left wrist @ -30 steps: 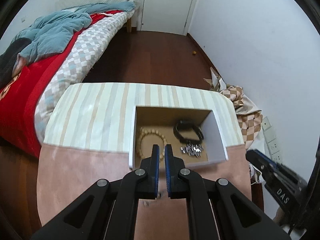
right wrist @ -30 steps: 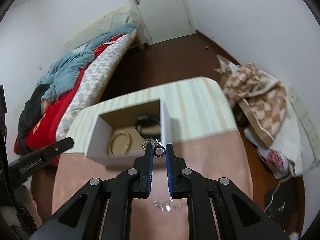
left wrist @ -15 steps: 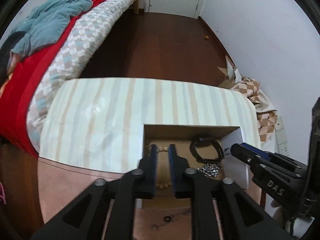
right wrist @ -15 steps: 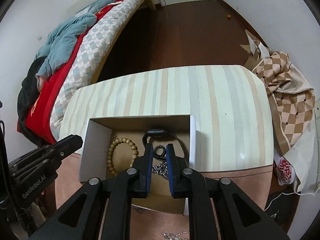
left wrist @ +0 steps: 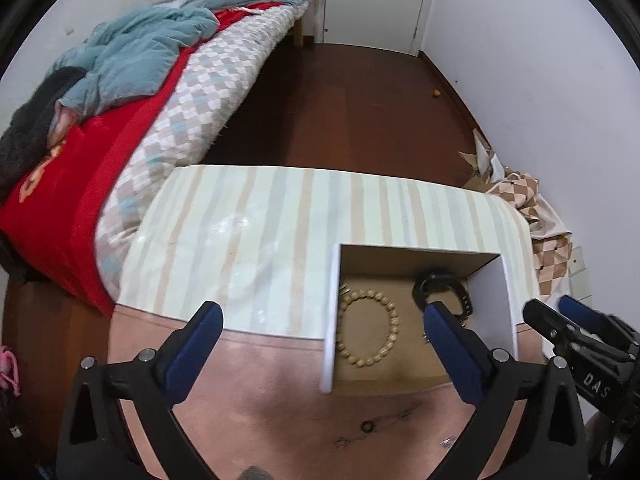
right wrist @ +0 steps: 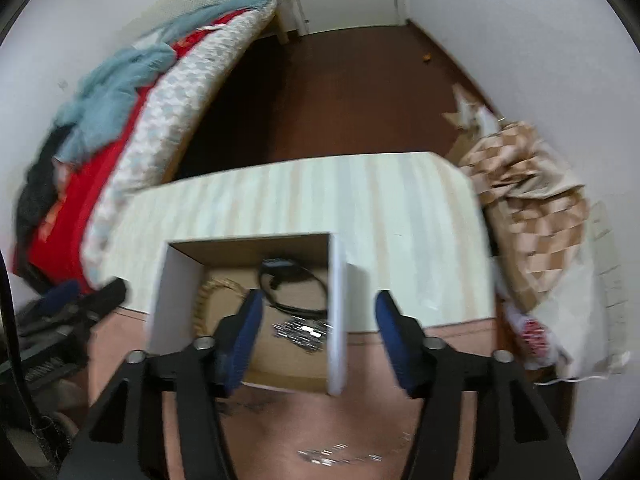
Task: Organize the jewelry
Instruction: 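Carry the ring with the right tool while the left tool carries the chain into the box, then open both tools, withdraw, and move the right tool toward the silver necklace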
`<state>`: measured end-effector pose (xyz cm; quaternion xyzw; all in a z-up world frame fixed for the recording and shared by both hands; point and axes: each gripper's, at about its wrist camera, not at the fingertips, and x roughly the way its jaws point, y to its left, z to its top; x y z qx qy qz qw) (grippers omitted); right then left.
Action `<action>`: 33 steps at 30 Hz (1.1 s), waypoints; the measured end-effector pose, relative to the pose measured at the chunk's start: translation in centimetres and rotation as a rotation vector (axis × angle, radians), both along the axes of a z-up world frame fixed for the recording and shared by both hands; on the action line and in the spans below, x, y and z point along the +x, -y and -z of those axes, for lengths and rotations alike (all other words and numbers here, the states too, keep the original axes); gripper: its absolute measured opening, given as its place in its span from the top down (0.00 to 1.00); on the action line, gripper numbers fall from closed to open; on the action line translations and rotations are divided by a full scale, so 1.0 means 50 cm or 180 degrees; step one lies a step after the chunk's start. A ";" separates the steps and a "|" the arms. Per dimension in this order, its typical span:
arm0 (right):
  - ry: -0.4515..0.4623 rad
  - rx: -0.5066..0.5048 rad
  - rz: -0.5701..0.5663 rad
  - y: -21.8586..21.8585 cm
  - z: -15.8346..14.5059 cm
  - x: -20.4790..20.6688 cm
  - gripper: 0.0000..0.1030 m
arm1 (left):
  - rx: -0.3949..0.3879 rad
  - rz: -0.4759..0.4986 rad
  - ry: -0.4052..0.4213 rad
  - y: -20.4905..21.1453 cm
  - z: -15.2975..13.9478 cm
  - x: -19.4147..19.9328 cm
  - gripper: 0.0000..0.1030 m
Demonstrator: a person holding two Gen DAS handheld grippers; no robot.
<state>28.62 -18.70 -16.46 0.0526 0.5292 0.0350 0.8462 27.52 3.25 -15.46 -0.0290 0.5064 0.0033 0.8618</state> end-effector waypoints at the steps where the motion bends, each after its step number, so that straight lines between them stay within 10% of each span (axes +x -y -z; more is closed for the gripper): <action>1: 0.0001 -0.0057 0.0009 -0.001 0.001 -0.009 0.25 | 0.0039 -0.0011 0.0021 -0.002 -0.002 -0.007 0.00; 5: 0.0023 -0.0252 0.0055 -0.009 -0.002 -0.048 0.09 | 0.0150 -0.0023 0.0087 -0.007 -0.007 -0.038 0.00; 22: 0.0512 -0.0305 0.0201 -0.017 -0.140 -0.263 0.07 | 0.0240 -0.0285 0.0573 -0.029 -0.086 -0.273 0.00; 33: -0.0056 -0.0001 0.0607 0.074 0.070 -0.355 0.07 | 0.0360 -0.0280 0.0107 -0.006 0.074 -0.324 0.00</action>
